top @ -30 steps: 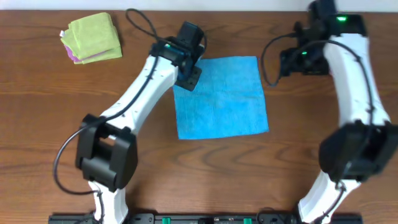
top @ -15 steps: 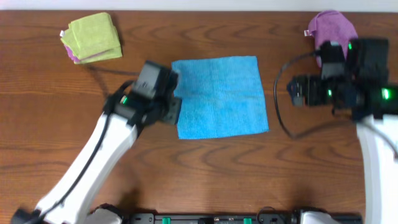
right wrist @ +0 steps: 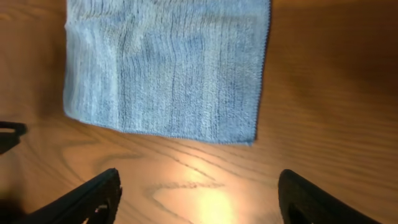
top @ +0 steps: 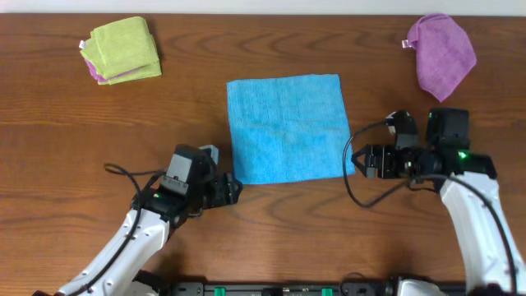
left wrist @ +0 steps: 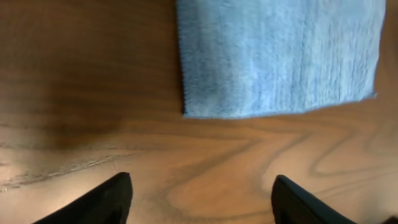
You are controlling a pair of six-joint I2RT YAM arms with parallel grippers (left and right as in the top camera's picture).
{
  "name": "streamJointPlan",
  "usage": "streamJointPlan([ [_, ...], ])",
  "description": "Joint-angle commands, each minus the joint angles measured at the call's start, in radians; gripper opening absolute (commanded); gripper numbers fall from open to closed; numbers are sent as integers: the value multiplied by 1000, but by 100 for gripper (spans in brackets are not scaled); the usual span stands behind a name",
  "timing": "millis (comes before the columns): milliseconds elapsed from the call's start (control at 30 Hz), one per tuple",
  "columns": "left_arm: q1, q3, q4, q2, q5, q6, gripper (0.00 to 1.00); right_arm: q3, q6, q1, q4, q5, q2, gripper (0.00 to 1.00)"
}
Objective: Fold the cloth
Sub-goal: 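Release the blue cloth and move both grippers to its bottom corners, then position both grippers at the blue cloth's bottom corners and grasp them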
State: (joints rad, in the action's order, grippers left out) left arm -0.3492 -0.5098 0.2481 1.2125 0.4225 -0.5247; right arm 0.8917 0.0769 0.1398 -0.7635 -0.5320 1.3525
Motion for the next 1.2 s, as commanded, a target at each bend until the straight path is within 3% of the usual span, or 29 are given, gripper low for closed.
streamJointPlan([
  [0, 52, 17, -24, 11, 65, -41, 75, -6, 0, 19, 36, -146, 89, 77],
  [200, 100, 19, -114, 112, 85, -40, 80, -6, 2, 19, 80, -161, 262, 75],
  [733, 100, 19, -457, 444, 237, -112, 79, -8, 10, 66, 91, -98, 334, 74],
  [1167, 100, 19, -385, 469, 302, -80, 77, -10, 10, 69, 168, -158, 500, 68],
])
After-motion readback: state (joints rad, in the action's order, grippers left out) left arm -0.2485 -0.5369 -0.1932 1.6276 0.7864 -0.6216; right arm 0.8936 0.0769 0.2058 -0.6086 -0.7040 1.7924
